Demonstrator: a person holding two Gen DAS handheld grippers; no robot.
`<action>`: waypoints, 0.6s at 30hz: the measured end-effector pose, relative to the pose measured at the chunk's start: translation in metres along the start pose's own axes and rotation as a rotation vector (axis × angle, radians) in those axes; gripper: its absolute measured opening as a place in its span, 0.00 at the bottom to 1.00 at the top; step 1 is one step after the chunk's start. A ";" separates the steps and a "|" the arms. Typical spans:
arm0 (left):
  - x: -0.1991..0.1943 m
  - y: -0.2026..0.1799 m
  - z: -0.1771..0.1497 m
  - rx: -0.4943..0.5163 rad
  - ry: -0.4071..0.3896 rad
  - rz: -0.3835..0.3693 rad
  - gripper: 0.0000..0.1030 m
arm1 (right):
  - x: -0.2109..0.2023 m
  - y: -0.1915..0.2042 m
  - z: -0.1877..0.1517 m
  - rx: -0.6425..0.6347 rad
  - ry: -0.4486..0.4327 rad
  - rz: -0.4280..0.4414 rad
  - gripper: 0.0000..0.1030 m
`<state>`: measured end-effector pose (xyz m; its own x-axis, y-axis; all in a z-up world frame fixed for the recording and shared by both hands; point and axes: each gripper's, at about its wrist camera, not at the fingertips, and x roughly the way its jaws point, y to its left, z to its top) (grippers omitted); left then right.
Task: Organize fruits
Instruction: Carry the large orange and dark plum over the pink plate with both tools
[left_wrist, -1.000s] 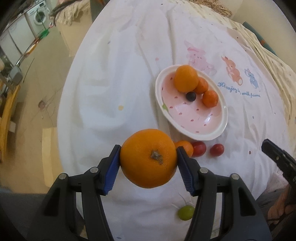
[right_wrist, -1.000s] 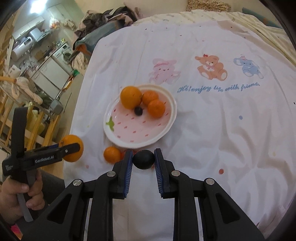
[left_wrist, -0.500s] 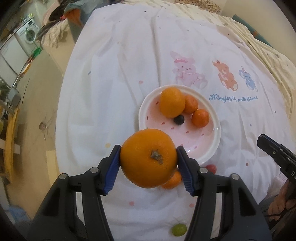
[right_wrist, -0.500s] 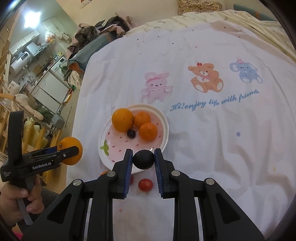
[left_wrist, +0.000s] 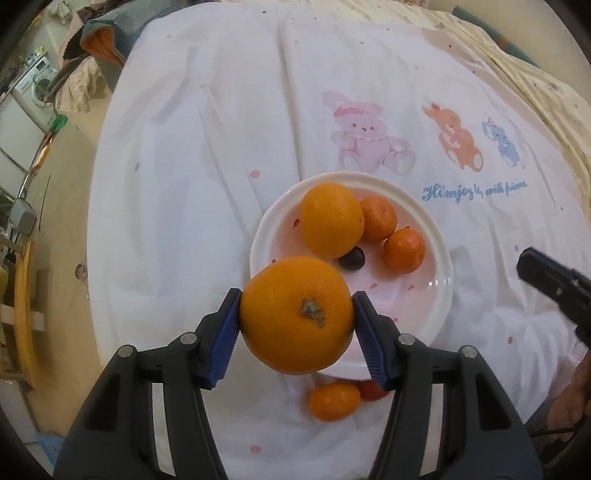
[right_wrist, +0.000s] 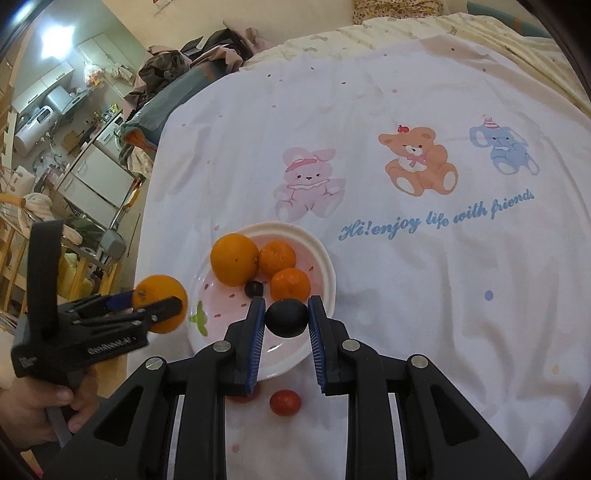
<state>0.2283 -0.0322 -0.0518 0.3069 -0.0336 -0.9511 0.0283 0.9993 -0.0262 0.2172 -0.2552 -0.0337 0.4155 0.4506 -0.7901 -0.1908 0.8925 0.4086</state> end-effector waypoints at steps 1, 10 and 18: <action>0.003 0.000 0.001 0.002 0.001 0.006 0.54 | 0.002 -0.001 0.001 0.001 0.002 -0.002 0.24; 0.031 -0.001 0.004 0.023 0.034 -0.017 0.54 | 0.023 -0.006 0.015 -0.006 0.026 -0.018 0.24; 0.047 -0.006 0.003 0.049 0.067 -0.023 0.54 | 0.044 -0.009 0.026 -0.003 0.053 -0.018 0.24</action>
<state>0.2454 -0.0402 -0.0954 0.2413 -0.0535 -0.9690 0.0814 0.9961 -0.0347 0.2600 -0.2444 -0.0604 0.3713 0.4343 -0.8207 -0.1861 0.9007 0.3925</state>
